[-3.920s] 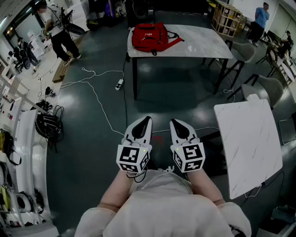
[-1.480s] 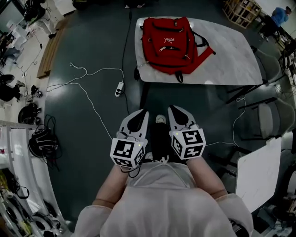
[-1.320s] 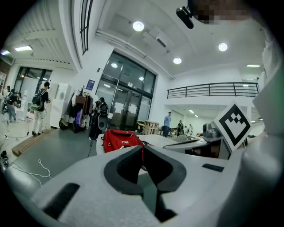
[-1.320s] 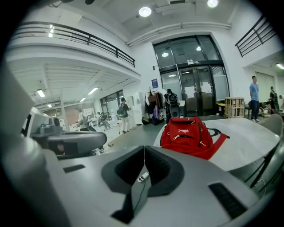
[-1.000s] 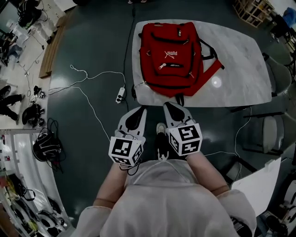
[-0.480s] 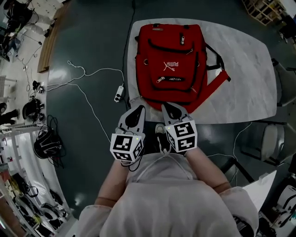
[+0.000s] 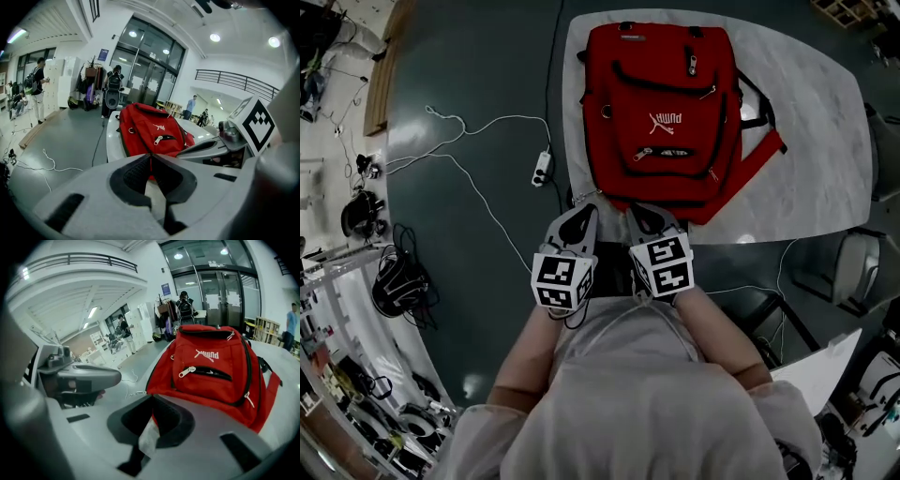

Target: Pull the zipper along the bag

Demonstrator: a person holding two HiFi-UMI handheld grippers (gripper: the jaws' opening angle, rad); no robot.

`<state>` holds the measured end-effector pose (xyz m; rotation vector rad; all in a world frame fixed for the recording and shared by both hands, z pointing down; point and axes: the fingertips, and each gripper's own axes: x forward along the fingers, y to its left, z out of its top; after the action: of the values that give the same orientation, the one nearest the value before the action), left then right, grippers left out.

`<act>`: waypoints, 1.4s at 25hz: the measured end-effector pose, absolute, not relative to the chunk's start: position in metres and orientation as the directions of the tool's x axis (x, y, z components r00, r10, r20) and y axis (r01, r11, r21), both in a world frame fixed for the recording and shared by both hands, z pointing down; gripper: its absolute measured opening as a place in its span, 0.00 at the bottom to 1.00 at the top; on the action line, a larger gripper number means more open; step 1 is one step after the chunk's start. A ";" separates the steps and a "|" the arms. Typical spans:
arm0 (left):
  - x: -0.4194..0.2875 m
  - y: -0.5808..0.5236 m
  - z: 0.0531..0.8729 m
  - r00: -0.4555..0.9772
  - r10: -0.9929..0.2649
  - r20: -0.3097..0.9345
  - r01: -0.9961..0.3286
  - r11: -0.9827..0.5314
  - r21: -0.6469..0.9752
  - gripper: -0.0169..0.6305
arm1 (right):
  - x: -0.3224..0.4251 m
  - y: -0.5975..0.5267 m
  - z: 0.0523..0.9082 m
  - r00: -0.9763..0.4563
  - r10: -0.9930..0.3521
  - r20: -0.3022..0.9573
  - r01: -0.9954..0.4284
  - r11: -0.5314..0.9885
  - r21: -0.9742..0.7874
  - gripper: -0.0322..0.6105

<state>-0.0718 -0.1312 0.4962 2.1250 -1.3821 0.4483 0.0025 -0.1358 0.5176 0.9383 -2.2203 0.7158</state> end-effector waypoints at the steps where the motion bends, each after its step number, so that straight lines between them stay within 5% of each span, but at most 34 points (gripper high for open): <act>1: -0.075 -0.133 0.501 0.426 -0.707 0.565 -0.905 -0.329 0.271 0.06 | 0.000 -0.135 0.523 -0.547 -0.423 0.723 -0.773 0.586 -0.242 0.09; 19: -0.105 -0.143 0.587 0.494 -0.481 0.725 -0.846 -0.460 0.271 0.06 | -0.013 -0.151 0.599 -0.413 -0.337 0.846 -0.854 0.466 -0.231 0.09; 23: -0.089 -0.140 0.594 0.533 -0.399 0.746 -0.788 -0.556 0.265 0.22 | -0.015 -0.151 0.599 -0.406 -0.310 0.860 -0.846 0.483 -0.225 0.09; 35: -0.064 -0.138 0.613 0.438 -0.288 0.851 -0.634 -0.771 0.065 0.17 | -0.016 -0.149 0.600 -0.441 -0.293 0.848 -0.833 0.486 -0.265 0.09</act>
<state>-0.0644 -0.1385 0.6127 2.3199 -0.7835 1.2653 -0.0158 -0.1489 0.5998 0.9296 -1.9698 0.8988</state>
